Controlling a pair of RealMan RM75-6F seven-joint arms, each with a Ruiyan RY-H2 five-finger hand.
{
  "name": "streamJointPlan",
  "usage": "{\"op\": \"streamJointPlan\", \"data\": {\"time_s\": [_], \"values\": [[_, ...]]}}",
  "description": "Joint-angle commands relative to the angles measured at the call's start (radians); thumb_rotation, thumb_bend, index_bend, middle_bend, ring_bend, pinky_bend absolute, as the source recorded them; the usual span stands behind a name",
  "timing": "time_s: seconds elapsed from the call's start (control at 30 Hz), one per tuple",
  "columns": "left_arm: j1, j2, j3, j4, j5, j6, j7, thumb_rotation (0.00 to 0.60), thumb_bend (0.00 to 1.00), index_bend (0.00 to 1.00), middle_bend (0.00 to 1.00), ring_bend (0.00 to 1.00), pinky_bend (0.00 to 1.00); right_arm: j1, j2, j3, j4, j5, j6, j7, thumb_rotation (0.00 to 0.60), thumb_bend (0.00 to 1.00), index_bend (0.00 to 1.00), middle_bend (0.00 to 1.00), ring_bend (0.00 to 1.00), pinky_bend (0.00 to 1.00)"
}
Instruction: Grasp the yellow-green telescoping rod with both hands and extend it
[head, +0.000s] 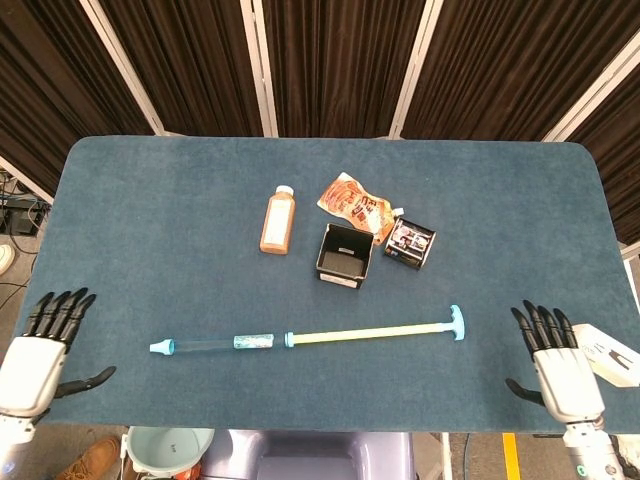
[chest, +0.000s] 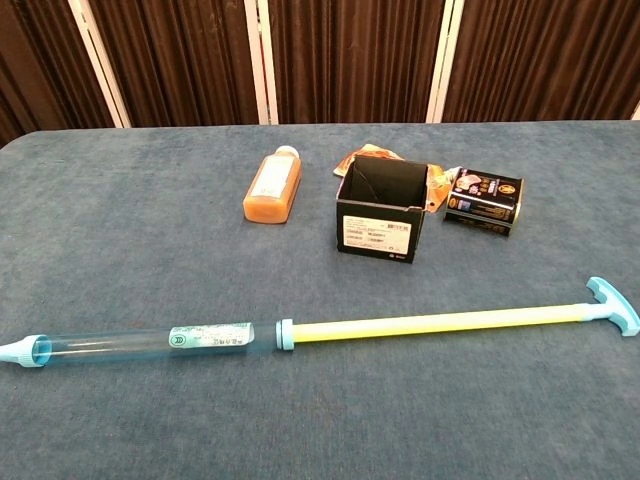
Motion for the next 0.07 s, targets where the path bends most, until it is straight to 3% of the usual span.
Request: {"op": "streamJointPlan", "data": {"time_s": [0.03,0.07], "values": [[0.016,-0.006,-0.006,0.051,0.026,0.008,-0.023,0.600,0.07,0.04,0.04,0.04,0.05,-0.005,0.006,0.005,-0.004,-0.016,0.002,0.020,0.600,0.00,0.00,0.00,0.00,0.00],[0.017,-0.010,-0.009,0.056,0.027,0.009,-0.023,0.600,0.07,0.04,0.04,0.04,0.05,-0.004,0.006,0.007,-0.003,-0.015,-0.002,0.022,0.600,0.00,0.00,0.00,0.00,0.00]]}}
